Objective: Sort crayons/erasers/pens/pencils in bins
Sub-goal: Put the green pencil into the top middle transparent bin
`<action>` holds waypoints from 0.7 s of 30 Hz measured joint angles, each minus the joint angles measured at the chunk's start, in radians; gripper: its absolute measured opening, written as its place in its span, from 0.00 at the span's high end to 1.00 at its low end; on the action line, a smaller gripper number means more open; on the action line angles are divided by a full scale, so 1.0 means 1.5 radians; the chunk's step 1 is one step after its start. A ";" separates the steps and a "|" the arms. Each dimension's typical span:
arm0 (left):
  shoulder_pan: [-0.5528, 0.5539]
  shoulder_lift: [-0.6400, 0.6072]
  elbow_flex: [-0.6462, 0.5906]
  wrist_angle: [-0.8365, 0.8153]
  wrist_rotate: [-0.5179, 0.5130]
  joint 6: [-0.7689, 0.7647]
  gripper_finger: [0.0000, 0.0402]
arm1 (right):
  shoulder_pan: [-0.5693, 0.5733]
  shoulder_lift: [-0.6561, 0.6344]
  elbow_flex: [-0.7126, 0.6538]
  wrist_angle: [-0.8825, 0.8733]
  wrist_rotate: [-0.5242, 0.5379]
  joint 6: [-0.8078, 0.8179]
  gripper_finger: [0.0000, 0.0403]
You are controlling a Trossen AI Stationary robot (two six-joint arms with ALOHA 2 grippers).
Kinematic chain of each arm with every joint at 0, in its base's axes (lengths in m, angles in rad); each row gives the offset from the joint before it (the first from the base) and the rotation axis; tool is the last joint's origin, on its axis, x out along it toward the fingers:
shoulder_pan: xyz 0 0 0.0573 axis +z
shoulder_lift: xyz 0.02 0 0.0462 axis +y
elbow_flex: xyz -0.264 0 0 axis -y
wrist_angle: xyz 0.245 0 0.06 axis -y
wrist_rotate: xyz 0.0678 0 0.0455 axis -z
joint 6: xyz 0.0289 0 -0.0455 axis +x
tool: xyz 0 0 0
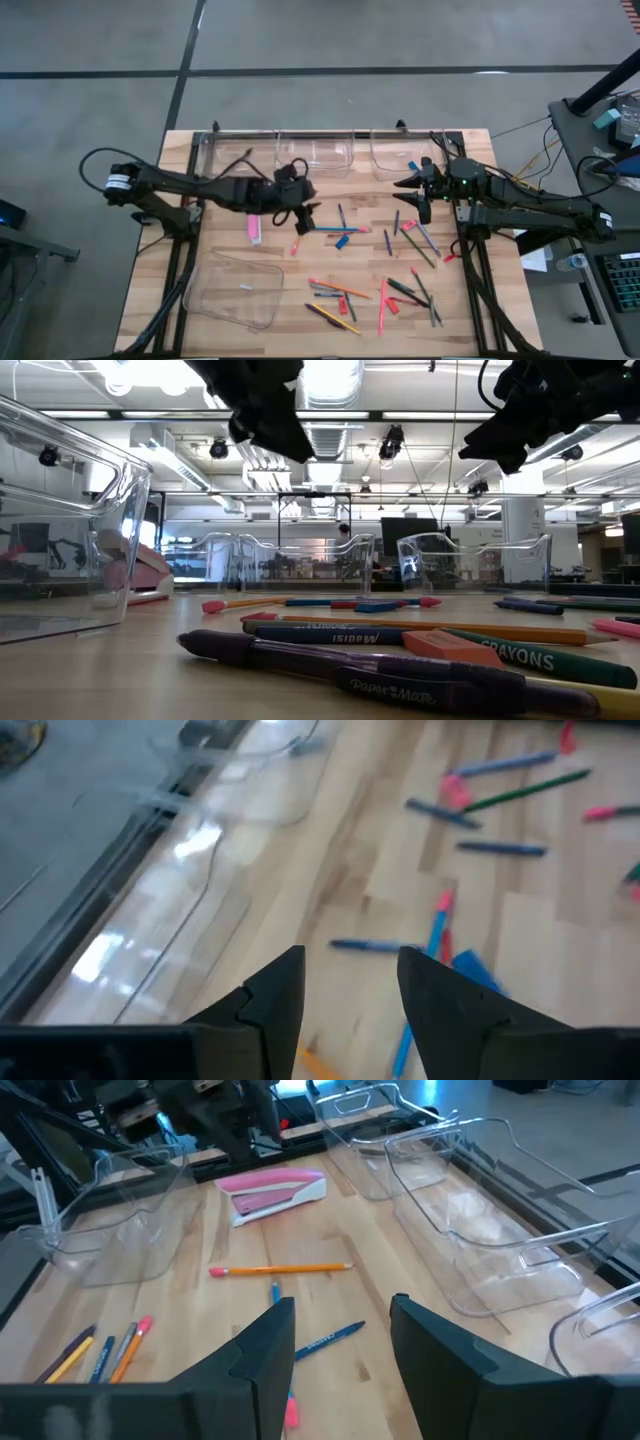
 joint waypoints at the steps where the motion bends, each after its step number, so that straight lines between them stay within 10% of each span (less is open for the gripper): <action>1: -0.004 0.000 -0.002 0.026 -0.001 0.000 0.63 | 0.000 0.000 0.000 -0.001 0.001 0.010 0.61; 11: 0.027 -0.041 -0.114 0.413 0.041 0.146 0.63 | 0.001 0.075 0.079 -0.309 0.092 0.121 0.61; 21: 0.040 -0.088 -0.221 0.544 0.075 0.171 0.63 | 0.002 0.160 0.084 -0.321 0.075 0.245 0.61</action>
